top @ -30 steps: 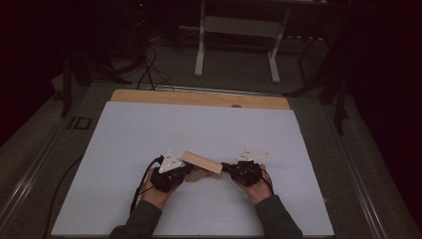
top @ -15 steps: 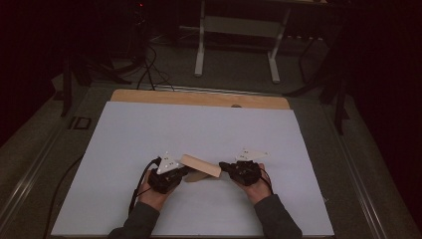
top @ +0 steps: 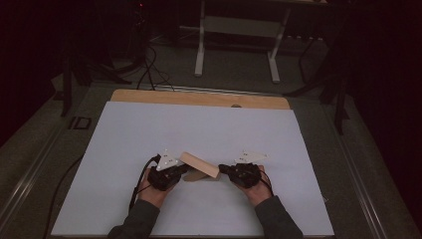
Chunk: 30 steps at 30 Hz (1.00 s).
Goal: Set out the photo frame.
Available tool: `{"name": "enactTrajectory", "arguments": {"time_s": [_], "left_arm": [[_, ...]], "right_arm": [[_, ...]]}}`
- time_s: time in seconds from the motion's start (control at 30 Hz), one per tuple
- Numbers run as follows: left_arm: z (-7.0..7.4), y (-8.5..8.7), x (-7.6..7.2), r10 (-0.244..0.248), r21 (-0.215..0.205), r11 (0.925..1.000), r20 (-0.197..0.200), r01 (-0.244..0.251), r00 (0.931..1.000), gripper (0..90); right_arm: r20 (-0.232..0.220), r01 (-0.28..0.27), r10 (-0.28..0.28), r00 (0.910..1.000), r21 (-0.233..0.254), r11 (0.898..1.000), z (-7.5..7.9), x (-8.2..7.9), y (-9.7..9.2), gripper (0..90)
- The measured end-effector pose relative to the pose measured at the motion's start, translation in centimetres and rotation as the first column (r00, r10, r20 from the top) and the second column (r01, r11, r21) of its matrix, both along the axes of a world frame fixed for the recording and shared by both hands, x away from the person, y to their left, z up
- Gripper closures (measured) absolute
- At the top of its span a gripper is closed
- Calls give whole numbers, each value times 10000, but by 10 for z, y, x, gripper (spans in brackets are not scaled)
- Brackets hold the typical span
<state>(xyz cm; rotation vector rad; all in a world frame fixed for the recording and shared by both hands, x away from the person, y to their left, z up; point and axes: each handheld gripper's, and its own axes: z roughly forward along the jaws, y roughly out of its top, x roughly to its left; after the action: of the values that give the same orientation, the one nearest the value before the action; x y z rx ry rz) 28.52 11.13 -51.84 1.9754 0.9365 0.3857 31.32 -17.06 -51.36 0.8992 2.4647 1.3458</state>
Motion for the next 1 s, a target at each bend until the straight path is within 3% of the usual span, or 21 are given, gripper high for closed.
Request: {"name": "enactTrajectory", "arguments": {"time_s": [0.37,0.57,1.0], "left_arm": [[1,0,9,-34,64,10000,-163,35,9999,900],[-5,-5,13,-151,161,9997,-445,158,9989,900],[-1,0,12,6,4,10000,-319,-6,9995,900]], "right_arm": [[67,-223,223,9997,-59,9997,0,-5,2,895],[81,-282,283,9996,-90,9996,0,-7,4,895],[120,-363,365,9993,-191,9992,-1,-9,4,895]]}}
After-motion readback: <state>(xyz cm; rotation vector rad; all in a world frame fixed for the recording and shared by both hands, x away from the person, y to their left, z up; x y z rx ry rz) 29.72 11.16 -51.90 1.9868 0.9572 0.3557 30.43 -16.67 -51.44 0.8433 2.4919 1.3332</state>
